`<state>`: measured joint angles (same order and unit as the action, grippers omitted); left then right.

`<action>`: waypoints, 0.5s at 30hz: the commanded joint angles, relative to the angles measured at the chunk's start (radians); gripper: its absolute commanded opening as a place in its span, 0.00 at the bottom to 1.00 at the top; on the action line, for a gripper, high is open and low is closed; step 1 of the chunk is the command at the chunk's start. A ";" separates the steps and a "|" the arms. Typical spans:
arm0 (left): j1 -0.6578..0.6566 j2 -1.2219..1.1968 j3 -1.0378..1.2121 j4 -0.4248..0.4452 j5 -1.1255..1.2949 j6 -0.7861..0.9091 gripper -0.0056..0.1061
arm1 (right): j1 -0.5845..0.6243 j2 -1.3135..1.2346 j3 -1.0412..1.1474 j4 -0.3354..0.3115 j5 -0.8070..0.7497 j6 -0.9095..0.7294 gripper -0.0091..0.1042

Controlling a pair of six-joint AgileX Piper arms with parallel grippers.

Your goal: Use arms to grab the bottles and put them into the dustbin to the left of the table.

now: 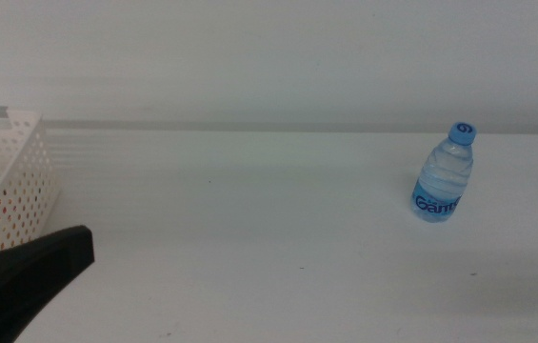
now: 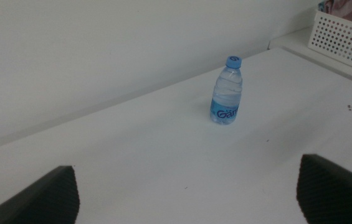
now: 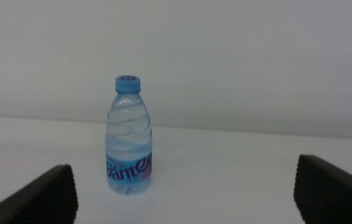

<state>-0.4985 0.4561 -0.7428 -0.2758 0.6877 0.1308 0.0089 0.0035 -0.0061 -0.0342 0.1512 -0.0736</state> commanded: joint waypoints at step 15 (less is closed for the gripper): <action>-0.010 -0.003 -0.005 -0.003 -0.022 0.000 0.89 | -0.008 0.052 0.045 0.021 -0.115 0.006 0.90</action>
<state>-0.4985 0.4561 -0.7428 -0.2758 0.6841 0.1308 0.0089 0.0260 -0.0050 -0.0076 0.0457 -0.0660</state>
